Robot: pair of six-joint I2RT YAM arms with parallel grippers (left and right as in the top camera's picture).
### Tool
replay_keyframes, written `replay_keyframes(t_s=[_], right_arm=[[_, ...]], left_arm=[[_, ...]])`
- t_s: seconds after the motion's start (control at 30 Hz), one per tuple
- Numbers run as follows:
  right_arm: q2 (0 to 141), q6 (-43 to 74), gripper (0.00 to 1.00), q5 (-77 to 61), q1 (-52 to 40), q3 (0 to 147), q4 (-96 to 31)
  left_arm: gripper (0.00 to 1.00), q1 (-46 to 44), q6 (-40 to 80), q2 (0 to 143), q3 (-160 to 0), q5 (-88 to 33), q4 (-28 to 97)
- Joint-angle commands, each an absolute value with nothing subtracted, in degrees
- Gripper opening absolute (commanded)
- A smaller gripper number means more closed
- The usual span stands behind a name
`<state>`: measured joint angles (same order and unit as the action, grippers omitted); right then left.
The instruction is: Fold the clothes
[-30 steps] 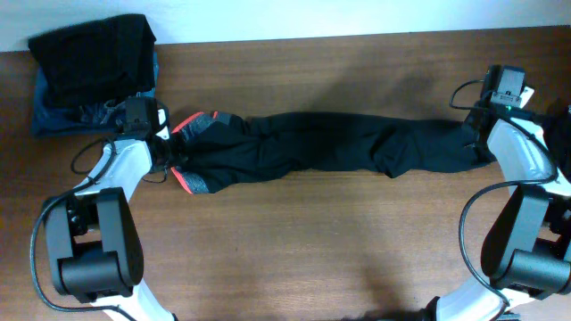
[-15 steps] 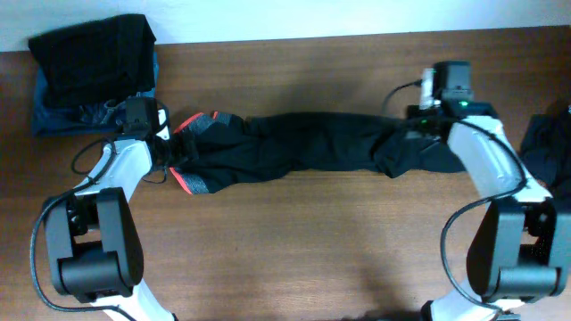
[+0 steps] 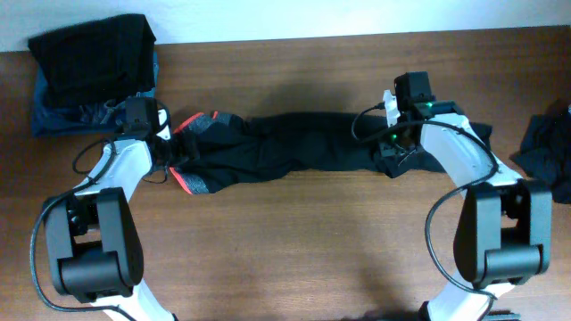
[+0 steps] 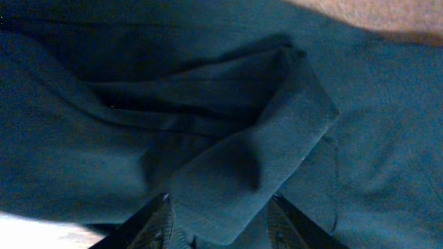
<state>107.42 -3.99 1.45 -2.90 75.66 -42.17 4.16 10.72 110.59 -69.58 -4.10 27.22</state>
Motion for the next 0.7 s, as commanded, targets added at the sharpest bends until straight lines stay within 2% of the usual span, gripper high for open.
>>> replay_keyframes(t_s=[0.0, 0.57, 0.63, 0.67], right_arm=[[109.16, -2.24, 0.49, 4.78, -3.36, 75.96, -41.80], [112.53, 2.46, 0.49, 4.49, -3.31, 75.92, -42.98], [112.53, 2.46, 0.44, 4.51, -3.31, 75.92, -42.96], [112.53, 2.46, 0.30, 4.51, -3.31, 75.92, -42.63]], left_arm=[[0.99, 4.19, 10.57, 109.62, -69.91, -5.13, 27.31], [0.99, 4.19, 10.57, 109.62, -69.91, -5.13, 27.35], [0.99, 4.16, 10.57, 109.62, -69.91, -5.15, 27.35], [0.99, 4.19, 10.57, 109.62, -69.91, -5.13, 27.35]])
